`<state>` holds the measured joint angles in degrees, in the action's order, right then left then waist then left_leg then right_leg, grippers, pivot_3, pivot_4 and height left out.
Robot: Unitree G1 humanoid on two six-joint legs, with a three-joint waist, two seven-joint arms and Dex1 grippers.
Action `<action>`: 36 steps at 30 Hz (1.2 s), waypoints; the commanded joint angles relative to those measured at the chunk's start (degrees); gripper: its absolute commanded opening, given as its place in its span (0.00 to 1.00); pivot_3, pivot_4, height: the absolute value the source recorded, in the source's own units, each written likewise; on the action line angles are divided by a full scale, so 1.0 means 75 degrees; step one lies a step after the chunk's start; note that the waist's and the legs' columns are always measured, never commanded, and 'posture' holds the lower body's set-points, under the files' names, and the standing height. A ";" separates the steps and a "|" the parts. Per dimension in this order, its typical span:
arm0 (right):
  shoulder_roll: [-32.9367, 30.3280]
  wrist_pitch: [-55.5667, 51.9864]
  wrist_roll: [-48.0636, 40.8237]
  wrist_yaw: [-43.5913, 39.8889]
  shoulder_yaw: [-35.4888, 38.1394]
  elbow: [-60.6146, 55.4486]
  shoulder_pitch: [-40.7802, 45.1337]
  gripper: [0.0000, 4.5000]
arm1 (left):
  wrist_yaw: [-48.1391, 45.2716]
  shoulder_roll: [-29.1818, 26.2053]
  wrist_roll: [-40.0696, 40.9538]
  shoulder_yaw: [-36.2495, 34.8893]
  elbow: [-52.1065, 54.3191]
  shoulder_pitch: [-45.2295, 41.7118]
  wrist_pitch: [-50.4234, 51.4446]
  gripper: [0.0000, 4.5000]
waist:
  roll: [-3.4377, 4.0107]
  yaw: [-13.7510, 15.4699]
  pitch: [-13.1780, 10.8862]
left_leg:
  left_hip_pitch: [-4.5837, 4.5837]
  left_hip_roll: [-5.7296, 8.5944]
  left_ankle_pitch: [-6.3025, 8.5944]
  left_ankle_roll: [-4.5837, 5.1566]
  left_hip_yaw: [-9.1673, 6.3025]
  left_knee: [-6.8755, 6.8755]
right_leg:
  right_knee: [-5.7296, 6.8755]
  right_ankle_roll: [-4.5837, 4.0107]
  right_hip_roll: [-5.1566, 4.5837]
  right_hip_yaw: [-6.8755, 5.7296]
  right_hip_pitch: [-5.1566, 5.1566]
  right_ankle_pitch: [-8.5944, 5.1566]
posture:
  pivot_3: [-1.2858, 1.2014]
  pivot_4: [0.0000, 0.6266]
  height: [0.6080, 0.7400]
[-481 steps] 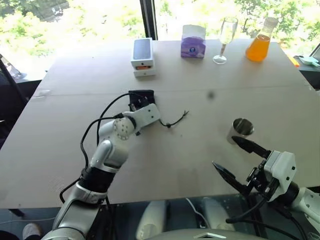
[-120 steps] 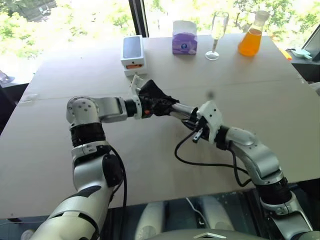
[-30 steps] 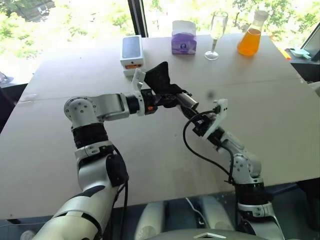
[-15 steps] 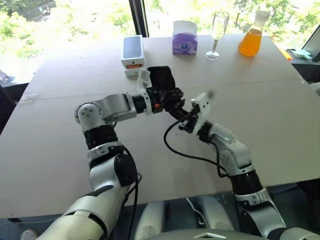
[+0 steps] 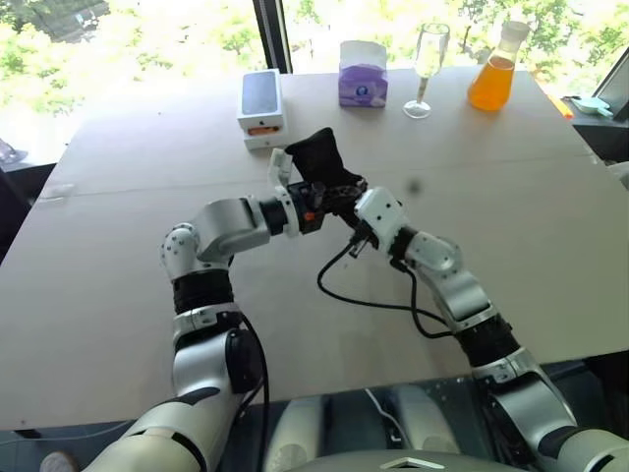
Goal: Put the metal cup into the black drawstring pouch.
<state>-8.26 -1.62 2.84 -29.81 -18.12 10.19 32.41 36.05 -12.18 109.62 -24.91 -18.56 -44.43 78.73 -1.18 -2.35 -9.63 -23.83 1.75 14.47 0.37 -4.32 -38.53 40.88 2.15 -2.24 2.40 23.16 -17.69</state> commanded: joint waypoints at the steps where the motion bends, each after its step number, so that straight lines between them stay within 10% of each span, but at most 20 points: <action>1: -0.0196 0.0854 0.0655 -0.0199 -0.0388 0.0108 0.0679 0.02 | 0.0224 0.0215 0.0451 0.0782 0.0333 -0.0044 -0.0459 0.00 | 0.0000 0.0006 0.0000 | 0.0000 0.0000 0.0000 0.0000 -0.0001 -0.0004 | 0.0000 0.0000 0.0001 -0.0003 -0.0004 0.0000 | 0.52 0.24 1.00; 16: -0.1041 0.1843 0.1900 -0.1060 -0.1131 0.0564 0.1130 0.02 | 0.0205 0.0102 0.0451 0.1338 0.0526 -0.0092 -0.1283 0.00 | -0.0002 0.0006 0.0001 | 0.0002 0.0000 -0.0001 -0.0002 -0.0001 -0.0010 | -0.0004 0.0000 0.0005 -0.0006 -0.0010 0.0001 | 0.52 0.24 1.00; 28: 0.0362 -0.1114 -0.1708 -0.1340 0.1209 0.0285 0.0517 0.02 | 0.0078 -0.0257 0.0451 0.1362 0.1575 0.0821 -0.1208 0.00 | -0.0002 0.0054 0.0001 | 0.0002 0.0004 -0.0004 -0.0006 -0.0013 -0.0010 | -0.0011 -0.0001 0.0000 -0.0010 -0.0018 0.0001 | 0.52 0.24 1.00; 36: 0.0187 0.0451 0.0211 -0.1338 -0.0541 0.0342 0.0905 0.02 | 0.0268 0.0373 0.0451 0.1558 0.1281 0.0299 -0.1733 0.00 | -0.0002 -0.0016 0.0001 | 0.0004 0.0000 -0.0004 -0.0006 -0.0011 -0.0011 | -0.0003 -0.0001 0.0011 -0.0009 -0.0015 0.0001 | 0.52 0.24 1.00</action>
<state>-7.55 -2.80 0.75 -39.96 -18.41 14.08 36.58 38.42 -10.55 111.37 -14.70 -9.81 -40.49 65.65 -1.19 -2.47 -9.62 -23.79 1.74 14.44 0.33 -4.39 -38.60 40.86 2.14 -2.15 2.33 23.06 -17.69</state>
